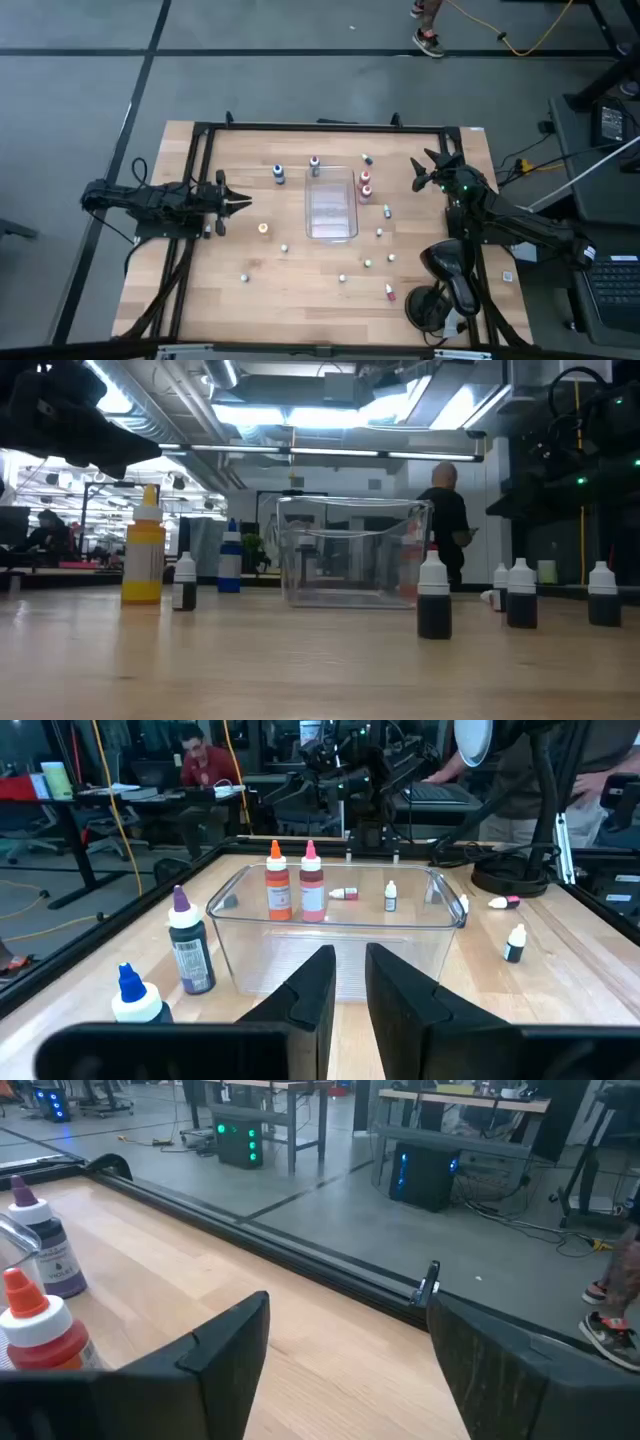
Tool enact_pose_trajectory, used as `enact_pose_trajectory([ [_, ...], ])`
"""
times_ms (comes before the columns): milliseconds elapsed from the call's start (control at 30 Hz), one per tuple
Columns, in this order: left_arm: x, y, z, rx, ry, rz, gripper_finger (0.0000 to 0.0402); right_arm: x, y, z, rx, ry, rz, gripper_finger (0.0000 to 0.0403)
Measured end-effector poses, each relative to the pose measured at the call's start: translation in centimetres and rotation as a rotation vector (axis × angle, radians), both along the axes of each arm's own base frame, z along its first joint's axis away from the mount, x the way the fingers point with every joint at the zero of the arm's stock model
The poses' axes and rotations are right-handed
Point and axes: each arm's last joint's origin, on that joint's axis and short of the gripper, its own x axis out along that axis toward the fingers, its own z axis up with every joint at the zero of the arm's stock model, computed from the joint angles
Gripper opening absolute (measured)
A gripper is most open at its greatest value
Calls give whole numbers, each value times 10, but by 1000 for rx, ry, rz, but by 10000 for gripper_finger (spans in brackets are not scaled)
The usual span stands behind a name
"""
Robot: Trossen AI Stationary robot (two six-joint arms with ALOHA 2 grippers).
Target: Pick & Place food coloring
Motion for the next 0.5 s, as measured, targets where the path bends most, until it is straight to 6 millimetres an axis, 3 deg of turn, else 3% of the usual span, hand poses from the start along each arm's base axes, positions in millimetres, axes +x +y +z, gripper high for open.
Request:
enact_pose_trajectory([
  [500, 0, 0, 0, 0, 0, 0, 54, 0, 0, 0, 0, -1, 0, 273],
])
